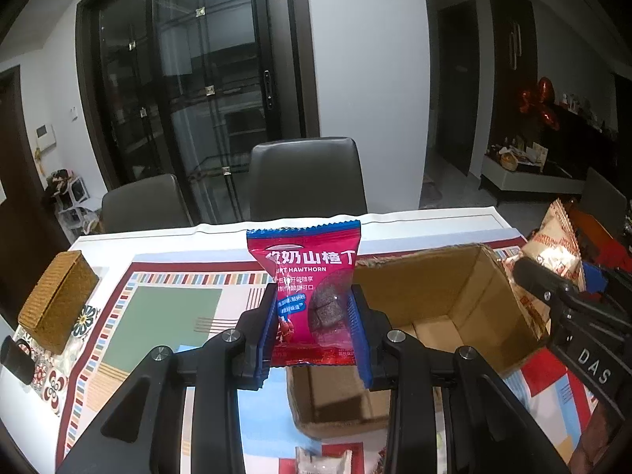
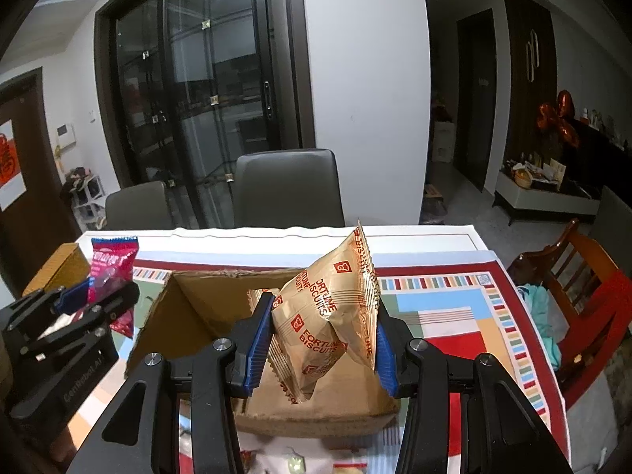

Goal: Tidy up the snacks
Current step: 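Carry the red bag with the left tool while the right tool carries the biscuit bag over the box, then open both tools to drop the red bag and biscuit bag into the box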

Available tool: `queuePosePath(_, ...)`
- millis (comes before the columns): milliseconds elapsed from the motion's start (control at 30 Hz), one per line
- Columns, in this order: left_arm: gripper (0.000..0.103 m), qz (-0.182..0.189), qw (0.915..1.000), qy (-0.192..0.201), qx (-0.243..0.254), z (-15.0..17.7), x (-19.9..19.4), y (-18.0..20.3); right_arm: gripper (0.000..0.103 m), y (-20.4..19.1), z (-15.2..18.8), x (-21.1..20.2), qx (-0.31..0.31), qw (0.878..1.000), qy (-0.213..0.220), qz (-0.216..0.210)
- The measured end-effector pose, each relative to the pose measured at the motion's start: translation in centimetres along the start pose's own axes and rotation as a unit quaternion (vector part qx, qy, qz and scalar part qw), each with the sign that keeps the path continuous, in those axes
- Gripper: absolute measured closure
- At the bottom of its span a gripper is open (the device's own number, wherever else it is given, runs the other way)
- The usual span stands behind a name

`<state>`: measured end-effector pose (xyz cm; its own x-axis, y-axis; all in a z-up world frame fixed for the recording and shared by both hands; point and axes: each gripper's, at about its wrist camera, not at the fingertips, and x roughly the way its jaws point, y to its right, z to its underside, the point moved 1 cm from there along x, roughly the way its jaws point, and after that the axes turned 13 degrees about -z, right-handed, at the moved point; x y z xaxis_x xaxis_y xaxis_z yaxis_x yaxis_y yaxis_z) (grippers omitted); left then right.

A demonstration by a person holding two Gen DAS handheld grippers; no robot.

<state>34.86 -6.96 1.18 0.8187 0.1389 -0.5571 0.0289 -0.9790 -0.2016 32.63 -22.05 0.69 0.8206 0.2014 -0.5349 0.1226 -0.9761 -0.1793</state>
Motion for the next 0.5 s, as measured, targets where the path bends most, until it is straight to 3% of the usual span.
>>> queuePosePath(400,0.068,-0.002,0.9999,-0.013,-0.004,0.3,2.0,0.1,0.055,-0.7,0.0,1.8,-0.018,1.0,-0.01,0.004)
queuePosePath(467,0.065,-0.006,0.9999,-0.011,-0.001,0.3,1.9,0.1,0.052,-0.7,0.0,1.8,-0.021,1.0,-0.009,0.003)
queuePosePath(500,0.056,-0.007,0.9999,-0.011,-0.001,0.3,1.8,0.1,0.048,-0.8,0.0,1.8,-0.021,1.0,-0.009,0.003)
